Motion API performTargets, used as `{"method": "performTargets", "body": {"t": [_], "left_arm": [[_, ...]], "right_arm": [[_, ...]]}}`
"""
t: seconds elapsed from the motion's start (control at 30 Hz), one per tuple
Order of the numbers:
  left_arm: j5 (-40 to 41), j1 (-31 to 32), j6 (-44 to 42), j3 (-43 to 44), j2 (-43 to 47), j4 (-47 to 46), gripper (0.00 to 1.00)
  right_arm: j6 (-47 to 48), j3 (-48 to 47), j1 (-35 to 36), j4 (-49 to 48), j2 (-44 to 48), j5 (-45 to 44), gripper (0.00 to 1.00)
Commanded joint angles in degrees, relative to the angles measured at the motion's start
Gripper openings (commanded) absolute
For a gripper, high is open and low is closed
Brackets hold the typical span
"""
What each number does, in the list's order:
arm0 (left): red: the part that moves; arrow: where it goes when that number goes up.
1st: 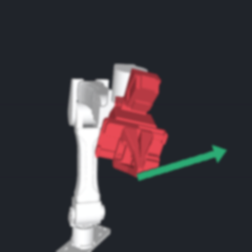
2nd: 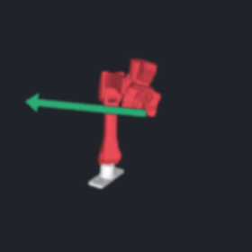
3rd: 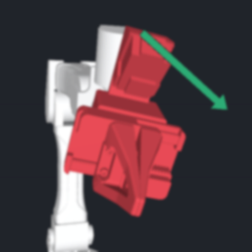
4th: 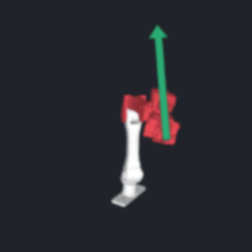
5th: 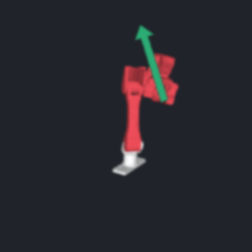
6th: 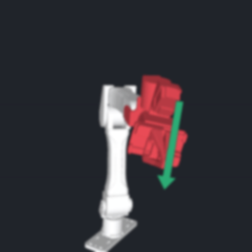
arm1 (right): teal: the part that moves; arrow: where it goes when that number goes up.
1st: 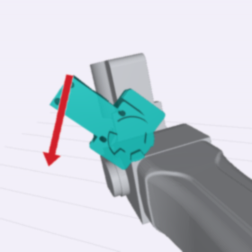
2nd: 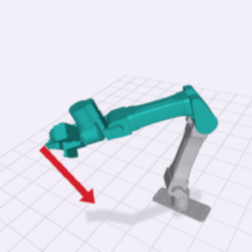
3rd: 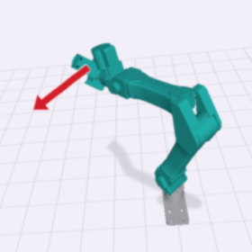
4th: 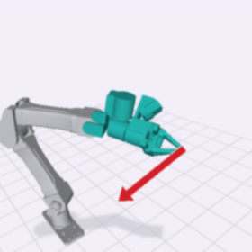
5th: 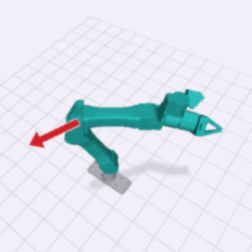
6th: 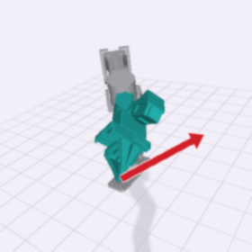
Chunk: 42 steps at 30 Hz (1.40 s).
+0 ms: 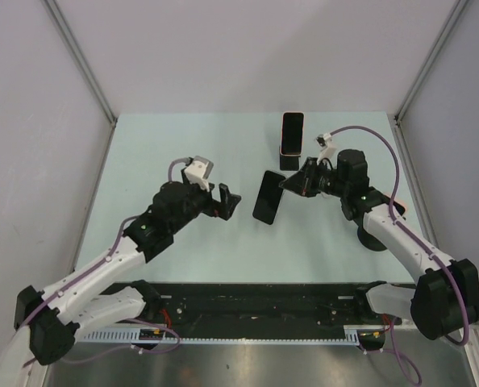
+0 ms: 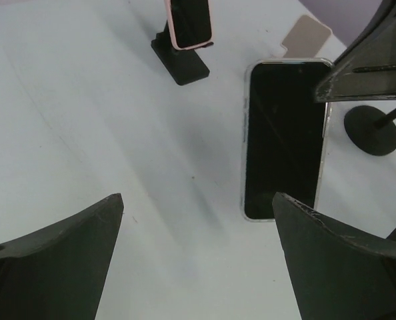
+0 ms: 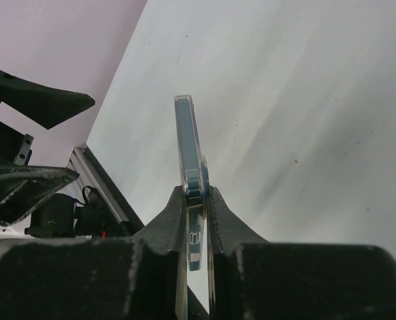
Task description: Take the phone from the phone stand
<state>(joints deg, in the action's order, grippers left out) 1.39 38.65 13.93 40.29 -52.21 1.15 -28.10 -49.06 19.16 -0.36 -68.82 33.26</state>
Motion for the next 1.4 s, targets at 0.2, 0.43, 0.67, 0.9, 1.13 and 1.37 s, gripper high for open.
{"method": "performTargets", "body": {"t": [0.2,0.43,0.67,0.9,1.13,1.37], "left_arm": [[9.24,9.68,3.99,8.83,-12.64,2.72,1.00],[9.68,13.90,5.40,12.61,-18.62,6.58,1.00],[10.30,16.27,6.46,13.85,-21.00,6.94,1.00],[9.60,17.68,6.46,14.90,-22.76,6.94,1.00],[12.40,18.47,6.37,15.08,-24.52,6.94,1.00],[14.61,18.56,6.37,15.34,-26.54,7.20,1.00]], "right_arm": [[-3.02,0.54,2.81,-7.11,0.00,-1.08,0.00],[-3.19,0.81,3.61,-6.94,-0.53,-2.05,0.00],[-3.54,0.81,4.22,-7.11,-1.06,-2.32,0.00],[-3.63,0.81,4.49,-7.20,-1.06,-2.23,0.00],[-3.90,0.81,4.66,-7.37,-1.06,-1.53,0.00],[-4.07,0.81,4.75,-7.46,-1.23,-1.44,0.00]]}}
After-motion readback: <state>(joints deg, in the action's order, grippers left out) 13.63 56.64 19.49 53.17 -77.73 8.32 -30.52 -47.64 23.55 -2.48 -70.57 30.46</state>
